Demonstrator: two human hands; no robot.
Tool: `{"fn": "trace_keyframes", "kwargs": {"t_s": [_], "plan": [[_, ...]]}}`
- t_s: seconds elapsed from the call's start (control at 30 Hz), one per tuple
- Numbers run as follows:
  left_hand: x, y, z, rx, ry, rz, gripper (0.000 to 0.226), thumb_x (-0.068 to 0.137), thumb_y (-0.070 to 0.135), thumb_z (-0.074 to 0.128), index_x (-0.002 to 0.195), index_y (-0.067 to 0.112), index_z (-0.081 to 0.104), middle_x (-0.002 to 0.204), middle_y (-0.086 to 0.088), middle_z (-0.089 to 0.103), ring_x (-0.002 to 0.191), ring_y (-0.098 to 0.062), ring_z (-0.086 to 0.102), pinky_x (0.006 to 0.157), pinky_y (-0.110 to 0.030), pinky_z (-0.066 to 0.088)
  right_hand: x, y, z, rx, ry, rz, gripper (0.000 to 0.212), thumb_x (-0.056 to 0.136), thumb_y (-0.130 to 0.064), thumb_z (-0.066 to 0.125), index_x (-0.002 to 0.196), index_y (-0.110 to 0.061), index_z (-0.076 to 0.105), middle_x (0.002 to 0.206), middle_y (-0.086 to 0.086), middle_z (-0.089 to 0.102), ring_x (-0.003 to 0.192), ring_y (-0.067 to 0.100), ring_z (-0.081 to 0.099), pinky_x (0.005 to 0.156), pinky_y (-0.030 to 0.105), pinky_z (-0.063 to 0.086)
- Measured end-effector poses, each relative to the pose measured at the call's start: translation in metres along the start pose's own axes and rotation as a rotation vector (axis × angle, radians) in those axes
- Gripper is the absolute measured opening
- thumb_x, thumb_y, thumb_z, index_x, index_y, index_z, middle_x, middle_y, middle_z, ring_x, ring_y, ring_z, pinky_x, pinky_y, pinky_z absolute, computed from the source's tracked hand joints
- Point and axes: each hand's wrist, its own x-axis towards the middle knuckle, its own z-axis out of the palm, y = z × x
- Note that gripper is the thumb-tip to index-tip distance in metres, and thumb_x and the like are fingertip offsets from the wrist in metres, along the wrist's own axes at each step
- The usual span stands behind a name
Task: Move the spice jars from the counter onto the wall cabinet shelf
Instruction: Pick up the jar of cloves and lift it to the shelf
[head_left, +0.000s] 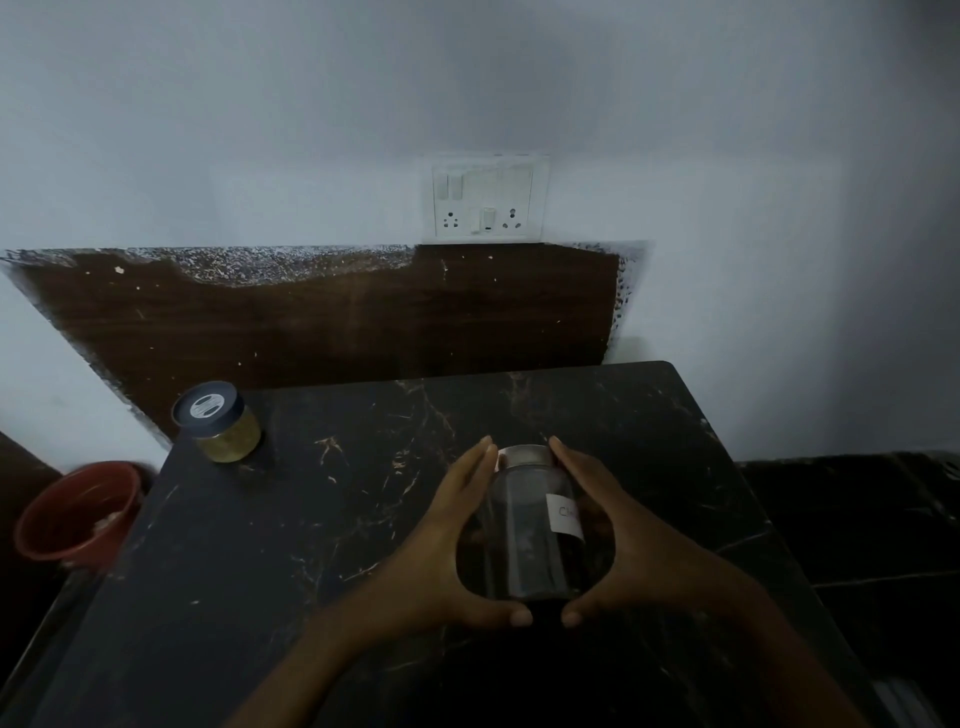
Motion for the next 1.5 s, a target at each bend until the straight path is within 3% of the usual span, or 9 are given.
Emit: {"fn": "trace_keyframes", "kwargs": {"t_s": [0.17,0.3,0.5,0.7,0.87,1.2,1.3,1.4,1.5], "plan": [[0.004,0.003,0.003,0.137,0.026,0.028,0.125,0.058,0.050,0.081,0.142,0.045,-0.012,0.144,0.036,-0.020,0.137,0.011,-0.005,0.110,-0.017,0.025,0.004,-0.001,0.006,-0.025,0.031,-0.051,0.129,0.053,-0.034,0.088,0.128,-0.064,-0.012,0.137,-0.038,0.001,0.133,0.000,0.015,0.106,0.018,0.022],[0.001,0.003,0.001,0.001,0.075,0.047,0.118,0.057,0.043,0.082,0.140,0.049,-0.002,0.143,0.038,-0.004,0.132,0.017,0.009,0.098,-0.002,0.030,-0.001,0.001,-0.002,0.031,-0.001,-0.030,0.131,0.055,-0.028,0.088,0.129,-0.065,-0.013,0.128,-0.047,-0.002,0.131,-0.003,0.013,0.105,0.019,0.020],[0.002,0.000,0.003,0.047,0.034,0.022,0.129,0.056,0.048,0.083,0.142,0.046,-0.014,0.144,0.038,-0.020,0.134,0.016,-0.006,0.104,-0.007,0.024,-0.002,-0.003,0.000,0.007,0.024,-0.046,0.124,0.053,-0.032,0.088,0.127,-0.066,-0.006,0.131,-0.043,0.003,0.134,0.002,0.014,0.109,0.026,0.022],[0.002,0.007,-0.001,0.029,0.070,0.034,0.125,0.054,0.042,0.086,0.138,0.049,-0.007,0.140,0.043,-0.007,0.127,0.025,0.006,0.093,0.004,0.028,-0.004,-0.010,-0.007,0.002,0.010,-0.075,0.126,0.053,-0.031,0.087,0.128,-0.063,-0.009,0.133,-0.045,-0.001,0.130,-0.004,0.013,0.095,0.006,0.023],[0.002,0.009,-0.004,0.022,0.074,0.049,0.125,0.055,0.038,0.087,0.141,0.045,-0.004,0.143,0.038,-0.002,0.128,0.023,0.011,0.094,0.003,0.028,-0.002,-0.013,-0.012,-0.017,0.022,-0.083,0.126,0.054,-0.029,0.088,0.125,-0.068,-0.008,0.125,-0.051,0.000,0.130,-0.002,0.014,0.097,0.012,0.025],[0.012,0.034,-0.028,0.127,0.085,0.119,0.129,0.056,0.037,0.088,0.148,0.033,-0.003,0.148,0.028,-0.003,0.139,0.004,0.011,0.109,-0.032,0.037,-0.004,-0.036,-0.031,-0.183,0.112,-0.174,0.126,0.052,-0.036,0.087,0.130,-0.061,-0.009,0.124,-0.053,-0.004,0.119,-0.020,0.015,0.091,0.002,0.020],[0.029,0.055,-0.045,0.220,0.130,0.188,0.130,0.056,0.039,0.087,0.147,0.033,-0.007,0.149,0.028,-0.010,0.138,0.008,0.005,0.109,-0.014,0.029,-0.003,-0.059,-0.055,-0.274,0.192,-0.218,0.126,0.053,-0.035,0.088,0.128,-0.061,-0.010,0.120,-0.055,-0.007,0.107,-0.036,0.010,0.084,-0.006,0.023],[0.052,0.082,-0.065,0.359,0.184,0.308,0.126,0.060,0.040,0.084,0.144,0.034,-0.010,0.151,0.023,-0.017,0.132,0.020,-0.006,0.097,0.007,0.016,-0.001,-0.086,-0.083,-0.349,0.306,-0.291,0.128,0.051,-0.036,0.089,0.127,-0.062,-0.011,0.127,-0.048,0.002,0.126,-0.010,0.020,0.100,0.012,0.034],[0.073,0.111,-0.085,0.486,0.250,0.418,0.124,0.063,0.042,0.082,0.144,0.036,-0.010,0.152,0.021,-0.019,0.132,0.021,-0.010,0.102,0.000,0.019,-0.004,-0.110,-0.111,-0.381,0.407,-0.389,0.127,0.051,-0.032,0.089,0.130,-0.059,-0.008,0.136,-0.036,0.008,0.131,0.003,0.027,0.101,0.017,0.039]]}}
